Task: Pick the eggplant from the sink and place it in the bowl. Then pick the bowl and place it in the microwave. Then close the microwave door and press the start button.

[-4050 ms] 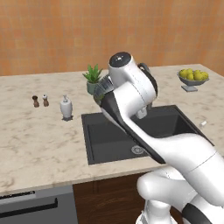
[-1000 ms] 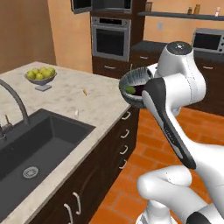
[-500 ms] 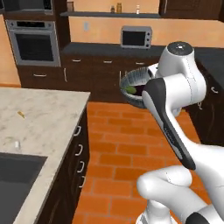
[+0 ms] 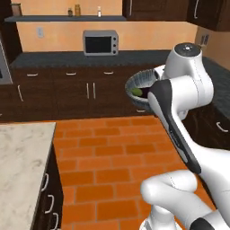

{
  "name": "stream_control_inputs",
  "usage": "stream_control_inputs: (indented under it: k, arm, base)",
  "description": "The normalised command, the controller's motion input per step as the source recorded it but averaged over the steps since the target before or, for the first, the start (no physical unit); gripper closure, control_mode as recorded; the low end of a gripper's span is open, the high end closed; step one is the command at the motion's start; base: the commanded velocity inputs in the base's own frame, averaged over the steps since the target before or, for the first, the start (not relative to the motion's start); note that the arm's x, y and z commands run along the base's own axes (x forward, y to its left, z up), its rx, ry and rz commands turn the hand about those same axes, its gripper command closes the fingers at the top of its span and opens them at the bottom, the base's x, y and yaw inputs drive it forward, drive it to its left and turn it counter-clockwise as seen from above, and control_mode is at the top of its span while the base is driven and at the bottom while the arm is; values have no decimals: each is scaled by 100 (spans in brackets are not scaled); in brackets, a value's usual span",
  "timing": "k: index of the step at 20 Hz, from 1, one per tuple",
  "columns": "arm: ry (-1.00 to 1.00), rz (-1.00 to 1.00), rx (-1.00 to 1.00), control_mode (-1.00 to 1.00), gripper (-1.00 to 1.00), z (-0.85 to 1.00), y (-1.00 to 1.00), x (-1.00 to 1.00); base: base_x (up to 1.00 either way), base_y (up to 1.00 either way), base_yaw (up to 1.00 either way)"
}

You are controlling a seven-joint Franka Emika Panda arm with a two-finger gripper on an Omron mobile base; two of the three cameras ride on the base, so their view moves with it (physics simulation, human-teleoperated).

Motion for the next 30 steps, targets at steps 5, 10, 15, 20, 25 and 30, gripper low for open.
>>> stream_control_inputs:
  k: [5,10,15,20,25,30]
  arm:
    - [0,0,0,100,100,0,0,0]
    - [0,0,0,100,100,0,0,0]
    - [0,0,0,100,100,0,0,0]
    - [0,0,0,100,100,0,0,0]
    - [0,0,0,100,100,0,0,0]
    - [0,0,0,100,100,0,0,0]
  base:
    - [100,0,-25]
    - [100,0,-29]
    - [100,14,-15]
    - [100,2,41]
    - [100,0,64]
    - [99,0,64]
